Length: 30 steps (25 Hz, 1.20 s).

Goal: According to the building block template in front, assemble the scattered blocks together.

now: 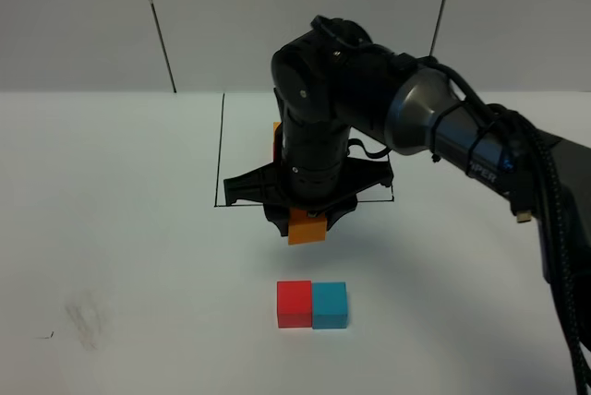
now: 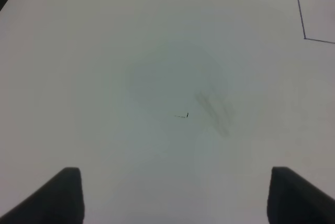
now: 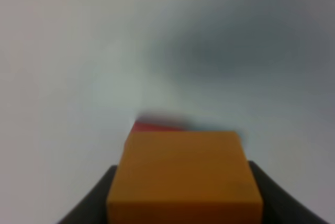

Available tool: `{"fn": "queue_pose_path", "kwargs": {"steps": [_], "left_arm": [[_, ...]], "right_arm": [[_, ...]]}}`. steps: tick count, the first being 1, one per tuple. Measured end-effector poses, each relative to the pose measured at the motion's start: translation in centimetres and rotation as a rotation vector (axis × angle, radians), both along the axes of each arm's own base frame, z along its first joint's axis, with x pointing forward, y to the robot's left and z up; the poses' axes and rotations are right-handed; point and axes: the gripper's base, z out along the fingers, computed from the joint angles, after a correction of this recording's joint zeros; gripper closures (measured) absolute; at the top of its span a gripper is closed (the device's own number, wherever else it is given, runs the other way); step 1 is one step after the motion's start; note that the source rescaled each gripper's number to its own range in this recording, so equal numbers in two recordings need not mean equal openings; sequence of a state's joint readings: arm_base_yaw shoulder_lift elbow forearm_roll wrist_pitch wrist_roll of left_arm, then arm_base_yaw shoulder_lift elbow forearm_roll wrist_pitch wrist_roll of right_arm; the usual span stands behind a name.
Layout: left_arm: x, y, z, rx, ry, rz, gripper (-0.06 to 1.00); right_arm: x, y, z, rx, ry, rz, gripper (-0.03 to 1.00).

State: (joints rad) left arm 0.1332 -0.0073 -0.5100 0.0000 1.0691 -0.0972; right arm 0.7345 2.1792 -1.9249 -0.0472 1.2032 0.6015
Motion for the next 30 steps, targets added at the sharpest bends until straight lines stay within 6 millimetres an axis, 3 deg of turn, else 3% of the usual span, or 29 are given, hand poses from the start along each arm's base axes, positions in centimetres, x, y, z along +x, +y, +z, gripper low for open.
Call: {"fn": "queue_pose_path", "kwargs": {"steps": [6, 18, 26, 30], "left_arm": [[0.0, 0.0, 0.0, 0.0, 0.0, 0.0, 0.34], [0.0, 0.0, 0.0, 0.0, 0.0, 0.0, 0.34], [0.0, 0.0, 0.0, 0.0, 0.0, 0.0, 0.34], [0.0, 0.0, 0.0, 0.0, 0.0, 0.0, 0.34]], "right_arm": [[0.6, 0.9, -3.1, -0.006, 0.038, -0.085, 0.95], [1.5, 1.7, -3.4, 0.056, -0.01, -0.116, 0.95], [1.9, 1.8, -7.0, -0.011, 0.026, -0.123, 0.95], [1.8, 1.8, -7.8, -0.028, 0.05, -0.129, 0.95]]}}
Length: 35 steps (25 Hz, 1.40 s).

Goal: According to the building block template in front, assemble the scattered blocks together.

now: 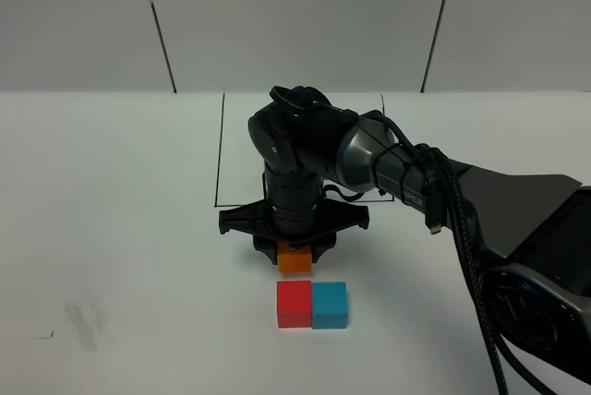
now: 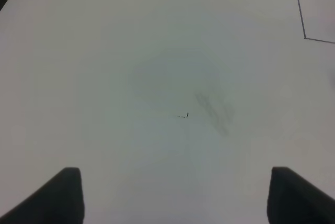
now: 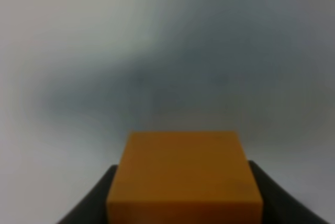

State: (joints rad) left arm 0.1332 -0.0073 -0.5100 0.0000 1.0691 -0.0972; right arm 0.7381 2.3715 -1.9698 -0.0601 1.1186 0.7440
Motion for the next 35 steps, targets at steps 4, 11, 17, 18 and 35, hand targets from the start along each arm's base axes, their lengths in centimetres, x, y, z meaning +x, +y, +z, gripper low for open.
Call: {"fn": "queue_pose_path", "kwargs": {"steps": [4, 11, 17, 18, 35], "left_arm": [[0.0, 0.0, 0.0, 0.0, 0.0, 0.0, 0.34], [0.0, 0.0, 0.0, 0.0, 0.0, 0.0, 0.34], [0.0, 0.0, 0.0, 0.0, 0.0, 0.0, 0.34], [0.0, 0.0, 0.0, 0.0, 0.0, 0.0, 0.34], [0.0, 0.0, 0.0, 0.0, 0.0, 0.0, 0.34]], "right_arm": [[-0.1, -0.1, -0.6, -0.017, 0.02, -0.008, 0.95], [-0.2, -0.1, -0.6, -0.021, 0.033, -0.02, 0.95], [-0.4, -0.2, -0.6, -0.025, 0.053, -0.028, 0.95], [-0.4, -0.2, -0.6, -0.027, 0.055, -0.029, 0.95], [-0.6, 0.4, -3.0, -0.023, 0.097, -0.031, 0.95]]}}
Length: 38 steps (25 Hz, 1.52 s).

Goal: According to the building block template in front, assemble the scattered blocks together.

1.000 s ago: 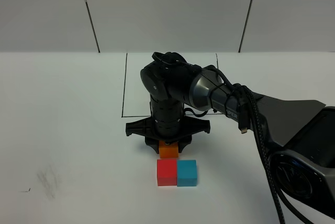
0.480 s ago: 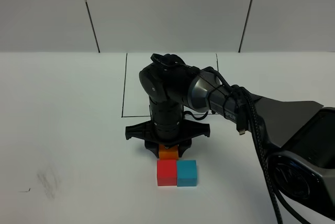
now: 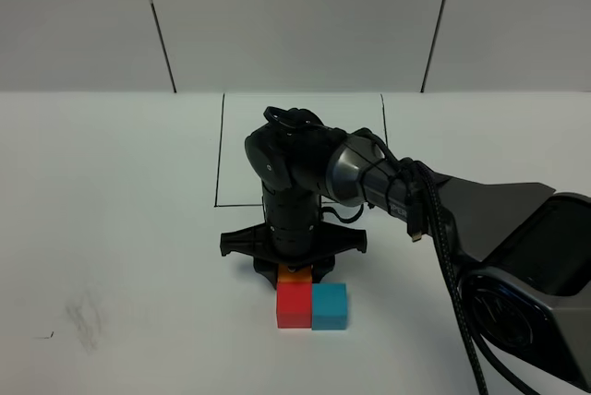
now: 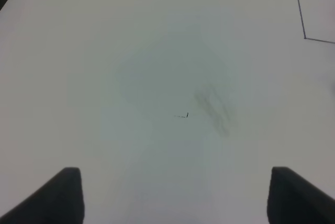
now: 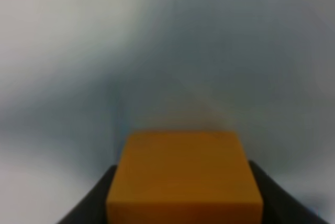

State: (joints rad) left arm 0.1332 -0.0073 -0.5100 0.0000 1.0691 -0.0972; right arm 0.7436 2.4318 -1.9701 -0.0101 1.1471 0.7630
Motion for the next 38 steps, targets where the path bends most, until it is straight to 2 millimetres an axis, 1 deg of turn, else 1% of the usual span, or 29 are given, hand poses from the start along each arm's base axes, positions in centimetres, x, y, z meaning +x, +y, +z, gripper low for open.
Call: {"fn": "queue_pose_path", "kwargs": {"steps": [7, 12, 24, 29, 34, 36, 38], "left_arm": [[0.0, 0.0, 0.0, 0.0, 0.0, 0.0, 0.34], [0.0, 0.0, 0.0, 0.0, 0.0, 0.0, 0.34], [0.0, 0.0, 0.0, 0.0, 0.0, 0.0, 0.34], [0.0, 0.0, 0.0, 0.0, 0.0, 0.0, 0.34], [0.0, 0.0, 0.0, 0.0, 0.0, 0.0, 0.34], [0.0, 0.0, 0.0, 0.0, 0.0, 0.0, 0.34], [0.0, 0.0, 0.0, 0.0, 0.0, 0.0, 0.34]], "right_arm": [[-0.01, 0.1, -0.02, 0.01, 0.002, 0.011, 0.95], [-0.02, 0.1, -0.04, 0.006, 0.002, 0.065, 0.95], [-0.04, 0.08, 0.02, 0.001, 0.007, 0.069, 0.95], [-0.08, 0.4, 0.03, 0.037, 0.012, 0.058, 0.95], [-0.04, 0.64, 0.1, 0.062, 0.004, 0.096, 0.95], [0.06, 0.75, 0.22, 0.074, -0.011, 0.118, 0.9], [0.2, 0.78, 0.78, 0.083, -0.037, 0.135, 0.79]]}}
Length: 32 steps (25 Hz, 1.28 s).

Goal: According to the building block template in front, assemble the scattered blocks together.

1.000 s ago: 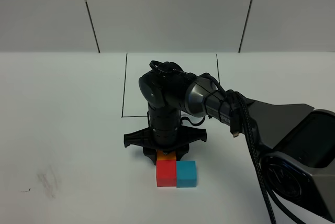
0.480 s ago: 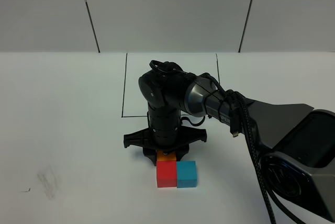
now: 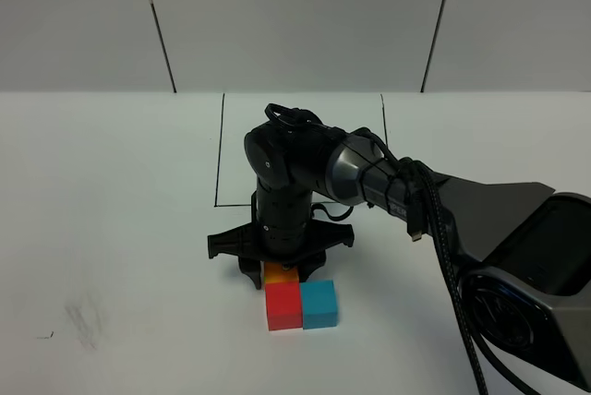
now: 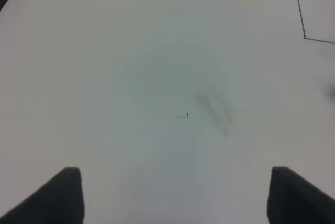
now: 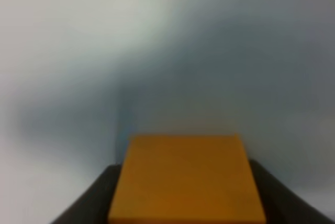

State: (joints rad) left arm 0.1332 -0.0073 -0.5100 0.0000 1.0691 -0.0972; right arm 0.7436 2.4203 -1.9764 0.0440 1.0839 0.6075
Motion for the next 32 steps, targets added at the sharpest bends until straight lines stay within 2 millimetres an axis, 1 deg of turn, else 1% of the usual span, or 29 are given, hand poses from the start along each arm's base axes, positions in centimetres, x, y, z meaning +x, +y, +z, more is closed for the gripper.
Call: {"fn": "queue_pose_path", "kwargs": {"steps": [2, 4, 7, 9, 11, 14, 17, 19, 22, 26, 28, 30, 32], "left_arm": [[0.0, 0.0, 0.0, 0.0, 0.0, 0.0, 0.34], [0.0, 0.0, 0.0, 0.0, 0.0, 0.0, 0.34], [0.0, 0.0, 0.0, 0.0, 0.0, 0.0, 0.34], [0.0, 0.0, 0.0, 0.0, 0.0, 0.0, 0.34], [0.0, 0.0, 0.0, 0.0, 0.0, 0.0, 0.34], [0.0, 0.0, 0.0, 0.0, 0.0, 0.0, 0.34], [0.0, 0.0, 0.0, 0.0, 0.0, 0.0, 0.34], [0.0, 0.0, 0.0, 0.0, 0.0, 0.0, 0.34], [0.0, 0.0, 0.0, 0.001, 0.0, 0.0, 0.34], [0.0, 0.0, 0.0, 0.001, 0.0, 0.0, 0.34], [0.0, 0.0, 0.0, 0.001, 0.0, -0.001, 0.34], [0.0, 0.0, 0.0, 0.001, 0.0, -0.001, 0.34], [0.0, 0.0, 0.0, 0.001, 0.0, -0.001, 0.34]], "right_arm": [[0.1, -0.1, 1.4, 0.005, -0.038, 0.012, 0.69], [0.2, -0.3, 3.3, 0.017, -0.081, 0.021, 0.63], [0.1, -0.7, 6.6, 0.039, -0.149, 0.033, 0.54], [0.0, -1.4, 8.6, 0.036, -0.184, 0.042, 0.48], [-0.1, -2.4, 10.9, 0.009, -0.226, 0.053, 0.4], [-0.1, -4.8, 14.7, -0.069, -0.315, 0.067, 0.24], [0.0, -7.2, 17.5, -0.112, -0.389, 0.101, 0.06], [-0.1, -8.6, 19.0, -0.138, -0.425, 0.139, 0.0], [-0.6, -10.6, 22.1, -0.205, -0.517, 0.239, -0.03], [-2.3, -14.1, 27.2, -0.252, -0.644, 0.283, -0.03], [-3.7, -16.5, 29.6, -0.266, -0.698, 0.269, -0.02], [-5.2, -19.0, 31.4, -0.282, -0.734, 0.24, -0.01], [-7.1, -22.0, 32.7, -0.306, -0.756, 0.211, 0.01]]}}
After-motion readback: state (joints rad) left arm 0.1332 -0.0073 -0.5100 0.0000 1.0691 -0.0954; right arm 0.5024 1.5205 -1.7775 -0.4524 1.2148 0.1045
